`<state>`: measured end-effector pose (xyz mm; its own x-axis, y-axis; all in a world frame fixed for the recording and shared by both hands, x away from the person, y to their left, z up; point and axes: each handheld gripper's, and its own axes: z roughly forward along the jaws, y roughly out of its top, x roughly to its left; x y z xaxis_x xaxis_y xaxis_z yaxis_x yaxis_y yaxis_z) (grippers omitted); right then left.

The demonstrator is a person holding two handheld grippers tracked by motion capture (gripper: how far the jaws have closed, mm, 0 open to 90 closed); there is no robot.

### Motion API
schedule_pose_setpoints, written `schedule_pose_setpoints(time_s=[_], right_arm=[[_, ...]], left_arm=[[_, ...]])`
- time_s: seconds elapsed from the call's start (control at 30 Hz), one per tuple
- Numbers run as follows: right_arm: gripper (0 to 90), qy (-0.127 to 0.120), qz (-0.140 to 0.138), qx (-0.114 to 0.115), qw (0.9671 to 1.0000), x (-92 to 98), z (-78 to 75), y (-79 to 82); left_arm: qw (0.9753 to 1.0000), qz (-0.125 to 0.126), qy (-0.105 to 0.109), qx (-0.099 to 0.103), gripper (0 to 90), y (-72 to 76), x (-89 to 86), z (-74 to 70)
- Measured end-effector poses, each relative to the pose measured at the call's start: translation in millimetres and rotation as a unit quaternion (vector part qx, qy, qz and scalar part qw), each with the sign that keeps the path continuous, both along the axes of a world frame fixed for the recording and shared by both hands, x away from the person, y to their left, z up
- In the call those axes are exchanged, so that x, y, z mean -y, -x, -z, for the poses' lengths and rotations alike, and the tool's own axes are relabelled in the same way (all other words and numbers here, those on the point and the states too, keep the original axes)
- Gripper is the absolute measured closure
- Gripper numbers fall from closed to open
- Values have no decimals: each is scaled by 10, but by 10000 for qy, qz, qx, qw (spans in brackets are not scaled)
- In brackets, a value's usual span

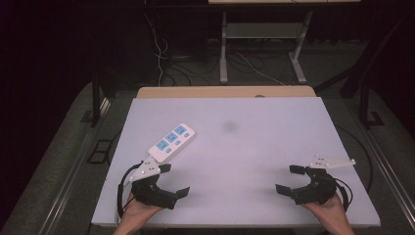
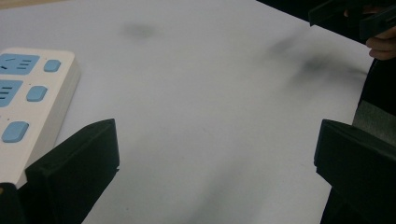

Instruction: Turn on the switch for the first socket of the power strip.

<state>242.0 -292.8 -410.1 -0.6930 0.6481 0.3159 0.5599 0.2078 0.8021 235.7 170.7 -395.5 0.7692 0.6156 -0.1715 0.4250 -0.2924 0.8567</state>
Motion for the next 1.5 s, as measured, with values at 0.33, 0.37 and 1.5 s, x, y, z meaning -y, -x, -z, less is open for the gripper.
schedule_pose_setpoints(time_s=[0.33,0.37,1.5], right_arm=[[0,6,51,21,10000,26,-5,1],[0,6,54,19,10000,28,-6,1],[0,81,49,-13,10000,26,12,-7]], left_arm=[[9998,41,-136,-127,0,-40,-43,-102],[9998,33,-144,-133,0,-42,-52,-114],[9980,-237,-476,-338,0,-403,-281,-439]])
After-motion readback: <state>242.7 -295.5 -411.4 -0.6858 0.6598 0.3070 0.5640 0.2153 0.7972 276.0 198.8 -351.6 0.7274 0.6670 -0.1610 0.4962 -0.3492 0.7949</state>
